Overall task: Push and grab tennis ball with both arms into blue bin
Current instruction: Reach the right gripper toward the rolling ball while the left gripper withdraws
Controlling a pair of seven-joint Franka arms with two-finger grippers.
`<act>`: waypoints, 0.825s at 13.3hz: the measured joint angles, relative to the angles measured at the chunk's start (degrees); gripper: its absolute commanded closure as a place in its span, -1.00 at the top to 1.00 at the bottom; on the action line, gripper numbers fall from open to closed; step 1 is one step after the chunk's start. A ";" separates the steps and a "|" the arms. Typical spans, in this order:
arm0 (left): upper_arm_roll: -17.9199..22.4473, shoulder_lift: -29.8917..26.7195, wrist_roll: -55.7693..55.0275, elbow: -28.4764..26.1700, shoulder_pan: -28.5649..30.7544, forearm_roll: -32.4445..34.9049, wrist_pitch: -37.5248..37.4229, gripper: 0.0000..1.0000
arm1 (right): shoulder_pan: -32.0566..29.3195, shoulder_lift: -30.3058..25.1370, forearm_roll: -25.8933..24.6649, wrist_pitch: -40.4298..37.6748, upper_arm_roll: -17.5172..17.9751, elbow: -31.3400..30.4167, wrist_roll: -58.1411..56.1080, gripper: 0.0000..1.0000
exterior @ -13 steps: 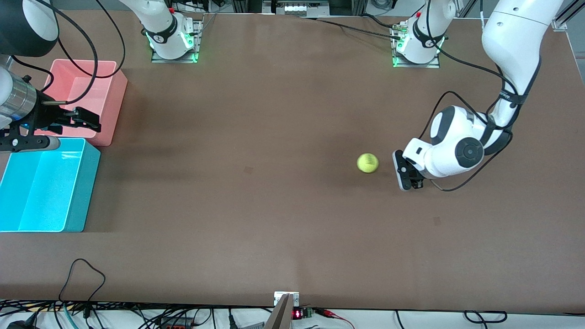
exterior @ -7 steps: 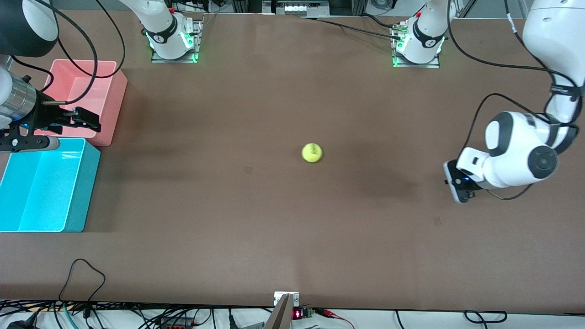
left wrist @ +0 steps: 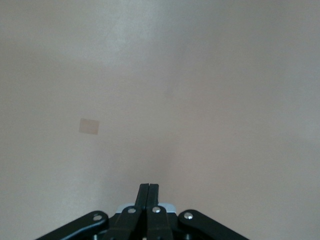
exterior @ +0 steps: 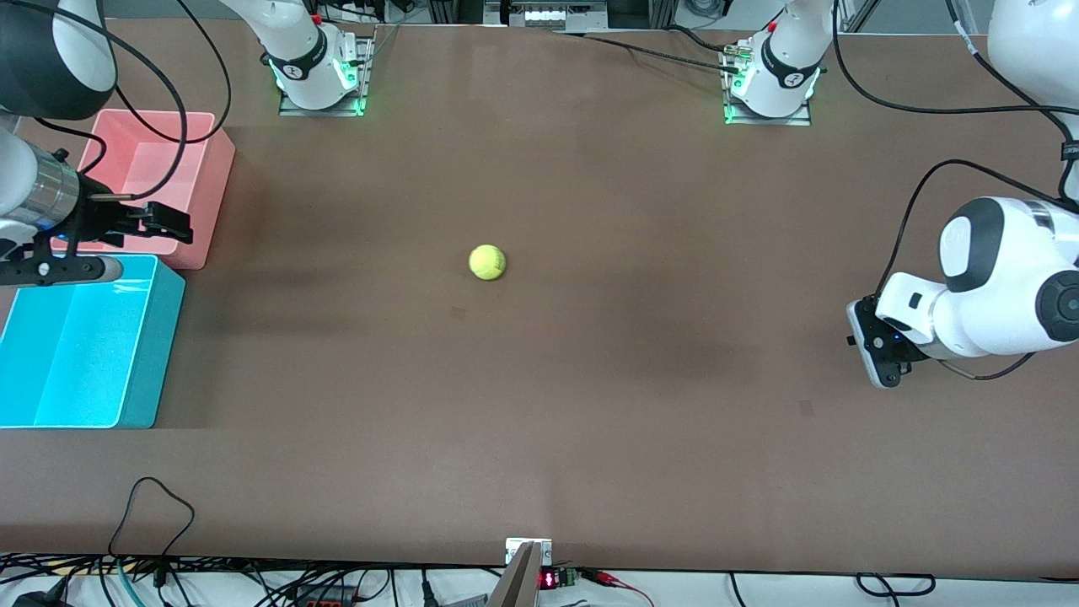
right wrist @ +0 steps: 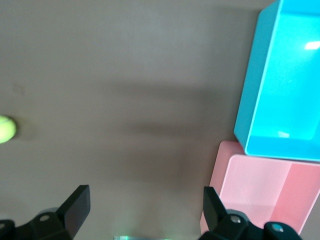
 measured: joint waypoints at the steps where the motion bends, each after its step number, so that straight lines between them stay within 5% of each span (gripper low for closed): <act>1: -0.04 -0.04 -0.63 1.36 -0.44 0.00 -1.74 -1.00 | 0.46 0.15 0.06 -1.47 0.29 -0.91 -0.66 1.00; 4: 0.01 -1.32 -4.77 3.53 -2.54 0.00 -5.51 -1.00 | 2.12 0.35 0.08 -1.34 0.64 -7.02 -0.78 1.00; 7: 3.14 -3.94 -10.66 3.78 -6.25 0.00 -6.14 -0.95 | 2.30 -3.17 0.08 8.13 0.61 -19.65 -0.78 1.00; 10: 9.34 -6.66 -23.58 3.91 -11.65 0.00 -6.19 -0.52 | 2.30 -10.21 0.08 20.31 0.61 -37.30 -0.78 1.00; 11: 11.00 -7.55 -29.78 3.94 -13.27 0.00 -6.19 -0.08 | 2.30 -11.79 0.08 23.16 0.68 -41.75 -0.79 1.00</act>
